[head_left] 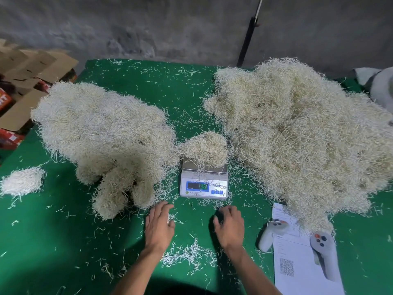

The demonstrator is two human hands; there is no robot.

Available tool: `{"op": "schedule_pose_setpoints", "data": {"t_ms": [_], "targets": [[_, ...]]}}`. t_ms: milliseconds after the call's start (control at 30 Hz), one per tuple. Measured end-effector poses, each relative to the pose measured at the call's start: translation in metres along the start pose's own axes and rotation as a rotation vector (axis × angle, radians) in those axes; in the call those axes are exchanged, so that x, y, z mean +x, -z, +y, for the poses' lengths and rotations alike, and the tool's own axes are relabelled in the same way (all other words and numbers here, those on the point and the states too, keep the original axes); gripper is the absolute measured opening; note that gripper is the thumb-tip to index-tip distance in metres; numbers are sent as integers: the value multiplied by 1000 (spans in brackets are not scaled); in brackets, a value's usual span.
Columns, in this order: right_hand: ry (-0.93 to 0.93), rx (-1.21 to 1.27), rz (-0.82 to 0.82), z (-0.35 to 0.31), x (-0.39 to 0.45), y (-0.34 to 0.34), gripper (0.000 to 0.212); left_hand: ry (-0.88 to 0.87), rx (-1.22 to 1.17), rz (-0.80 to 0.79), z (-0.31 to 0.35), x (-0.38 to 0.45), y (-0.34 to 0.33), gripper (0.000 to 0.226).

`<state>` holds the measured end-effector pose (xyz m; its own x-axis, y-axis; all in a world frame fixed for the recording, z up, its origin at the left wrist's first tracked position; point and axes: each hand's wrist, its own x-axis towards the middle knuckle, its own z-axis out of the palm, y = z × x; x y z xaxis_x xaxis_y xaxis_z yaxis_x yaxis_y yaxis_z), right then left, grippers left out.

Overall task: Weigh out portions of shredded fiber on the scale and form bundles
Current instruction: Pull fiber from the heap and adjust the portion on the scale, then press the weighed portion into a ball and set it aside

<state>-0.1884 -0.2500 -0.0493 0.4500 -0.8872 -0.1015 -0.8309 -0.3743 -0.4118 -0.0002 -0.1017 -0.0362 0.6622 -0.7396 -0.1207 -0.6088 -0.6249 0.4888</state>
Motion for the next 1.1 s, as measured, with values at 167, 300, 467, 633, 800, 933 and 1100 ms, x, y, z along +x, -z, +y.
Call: {"op": "schedule_pose_setpoints", "data": {"t_ms": [167, 300, 467, 633, 800, 933, 1100], "targets": [[-46, 367, 228, -38, 50, 31, 33, 82, 37, -67, 11, 28, 9, 59], [65, 515, 314, -67, 115, 70, 28, 16, -240, 86, 62, 73, 35, 42], [252, 480, 501, -96, 184, 103, 22, -142, -282, 213, 127, 159, 72, 53], [734, 60, 32, -112, 211, 96, 58, -161, -155, 71, 130, 211, 77, 42], [614, -89, -118, -114, 229, 76, 65, -35, -416, -63, 126, 232, 91, 22], [511, -184, -111, -118, 245, 82, 48, 58, -657, -171, 128, 233, 124, 17], [385, -232, -149, -117, 252, 95, 47, 37, -844, -245, 148, 222, 175, 14]]}}
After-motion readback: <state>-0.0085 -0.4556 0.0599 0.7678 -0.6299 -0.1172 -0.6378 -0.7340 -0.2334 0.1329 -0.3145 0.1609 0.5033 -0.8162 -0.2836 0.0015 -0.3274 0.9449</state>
